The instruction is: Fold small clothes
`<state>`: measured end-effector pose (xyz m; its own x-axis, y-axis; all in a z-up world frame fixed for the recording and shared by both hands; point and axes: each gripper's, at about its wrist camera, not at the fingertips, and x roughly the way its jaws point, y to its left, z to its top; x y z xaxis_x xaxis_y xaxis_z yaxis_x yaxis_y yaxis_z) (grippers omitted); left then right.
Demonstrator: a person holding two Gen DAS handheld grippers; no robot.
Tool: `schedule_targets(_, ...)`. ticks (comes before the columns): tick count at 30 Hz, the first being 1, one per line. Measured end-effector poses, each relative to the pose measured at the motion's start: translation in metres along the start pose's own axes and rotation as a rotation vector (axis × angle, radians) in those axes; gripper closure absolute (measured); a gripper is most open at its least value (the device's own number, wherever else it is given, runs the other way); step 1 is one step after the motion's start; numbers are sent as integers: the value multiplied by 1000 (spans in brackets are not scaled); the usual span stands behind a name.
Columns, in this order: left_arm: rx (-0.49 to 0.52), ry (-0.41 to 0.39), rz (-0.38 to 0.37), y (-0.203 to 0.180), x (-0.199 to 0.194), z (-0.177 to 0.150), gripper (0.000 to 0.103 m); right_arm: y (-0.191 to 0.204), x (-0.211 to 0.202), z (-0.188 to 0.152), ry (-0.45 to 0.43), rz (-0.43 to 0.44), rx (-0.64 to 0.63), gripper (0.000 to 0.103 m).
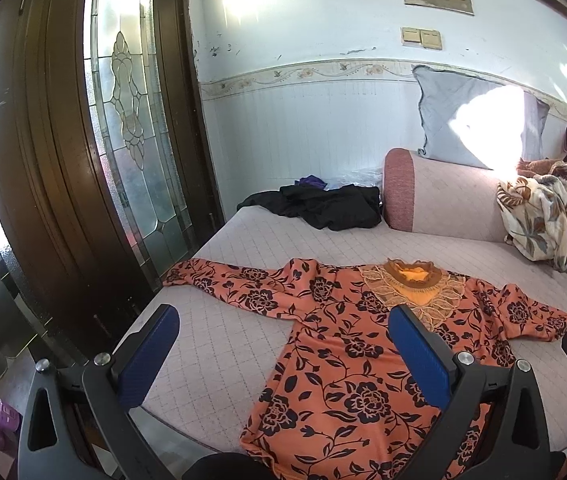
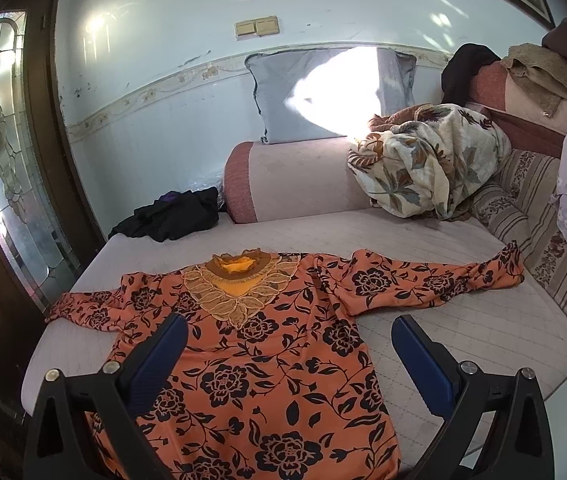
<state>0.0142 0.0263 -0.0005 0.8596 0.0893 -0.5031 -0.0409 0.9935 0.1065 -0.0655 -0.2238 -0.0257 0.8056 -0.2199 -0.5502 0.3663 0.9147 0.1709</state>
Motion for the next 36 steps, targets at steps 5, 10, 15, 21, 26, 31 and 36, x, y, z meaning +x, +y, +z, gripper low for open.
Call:
schedule_targets(5,-7,3,-1,4,1,-1,0,0,0,0,2,-1,-1,0)
schedule_targets(10,-8,5,-3,4,0,0,0,0,0,0,3,0,0,0)
schedule_targets(15,-8,12,-4,4,0,-1,0,-1,1,-4,9,5,3,0)
schedule_targets(21,-7,14,-9,2,0,1,0,-1,1,-4,14,5,3,0)
schedule_targets(26,-7,15,-13,1,0,0,0,-1,2,-4,18,4,6,0)
schedule_targets(31,-12,15,-13,2,1,0,0,-1,5,-5,25,6,7,0)
schedule_targets(36,-13,17,-12,2,3,-1,0,0,7,-4,29,8,8,0)
